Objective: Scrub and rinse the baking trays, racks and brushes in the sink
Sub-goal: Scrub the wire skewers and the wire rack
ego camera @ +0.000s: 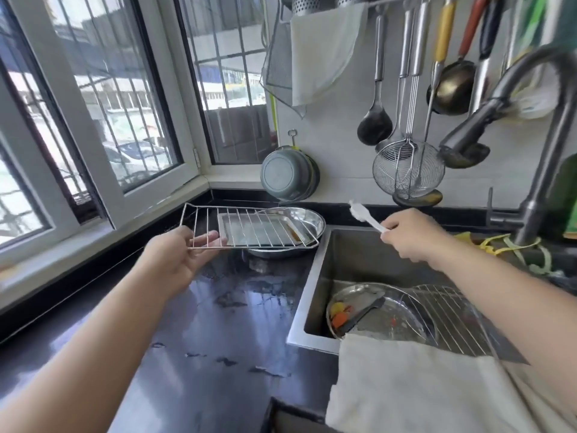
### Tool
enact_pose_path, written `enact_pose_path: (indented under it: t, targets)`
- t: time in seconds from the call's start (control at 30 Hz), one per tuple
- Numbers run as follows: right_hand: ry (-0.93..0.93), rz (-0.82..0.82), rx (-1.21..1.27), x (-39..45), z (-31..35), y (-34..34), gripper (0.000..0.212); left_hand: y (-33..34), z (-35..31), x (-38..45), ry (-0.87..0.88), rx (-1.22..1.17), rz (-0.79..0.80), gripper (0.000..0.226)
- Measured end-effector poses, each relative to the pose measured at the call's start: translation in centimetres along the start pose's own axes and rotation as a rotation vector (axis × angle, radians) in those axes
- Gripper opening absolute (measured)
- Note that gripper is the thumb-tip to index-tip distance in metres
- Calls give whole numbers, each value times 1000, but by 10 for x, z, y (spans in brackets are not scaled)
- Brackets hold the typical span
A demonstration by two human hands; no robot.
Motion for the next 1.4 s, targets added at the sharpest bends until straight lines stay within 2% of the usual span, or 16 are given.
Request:
enact_pose_path:
  t: [0.1, 0.27, 0.4, 0.47, 0.53, 0.63, 0.73, 0.8, 0.9, 1.0, 1.07, 1.13, 1.2, 1.23, 1.33, 1.4]
  targets:
    - [17, -30, 20, -10, -20, -25, 17, 23, 16, -32, -35, 145, 93, 11]
    - [-29, -70, -44, -20, -59, -46, 19, 104, 73, -26, -32, 256, 137, 16]
    - [-55, -100, -2, -25, -92, -34, 38, 162, 134, 9, -145, 85, 228, 27]
    - [-58, -111, 57, -25, -108, -21, 43, 181, 157, 27, -242, -25, 283, 37]
    - [-66, -140, 116, -21, -122, -11, 45, 195, 172, 44, -261, -93, 322, 45]
    - [-93, -214, 172, -10, -133, -4, 46, 205, 182, 59, -202, -185, 326, 47]
    - [-107, -280, 191, -4, -137, 6, 43, 204, 205, 71, -233, -200, 324, 43]
    - [-144, -221, 191, -9, -135, 21, 44, 204, 227, 74, -272, -105, 339, 42]
    - [-267, -33, 64, -23, -134, 50, 53, 210, 242, 69, -309, 15, 408, 42]
    - [-198, -105, -41, -18, -145, 49, 56, 214, 242, 64, -334, 49, 530, 46]
    - [-153, -175, -74, -14, -146, 44, 56, 215, 243, 61, -354, 41, 552, 45]
    - [-223, -102, -49, -17, -133, 49, 58, 217, 244, 60, -372, 27, 564, 43]
    - [-314, 42, -13, -29, -116, 62, 59, 217, 242, 59, -384, 21, 559, 40]
    - [-328, 53, -35, -30, -117, 62, 59, 217, 241, 59, -391, 22, 558, 43]
    - [-184, -142, -170, -14, -141, 40, 62, 217, 239, 56, -407, 41, 574, 57]
    - [-116, -145, -214, -14, -147, 36, 61, 218, 240, 53, -416, 60, 573, 60]
Point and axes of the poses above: each hand's wrist, its own x-axis towards the middle knuckle, its own y-axis out of the palm, z = x × y, the point moved 2 cm from there along x, towards the middle knuckle, and after that the axes turned 10 degrees about -y, right-handed, at the moved point
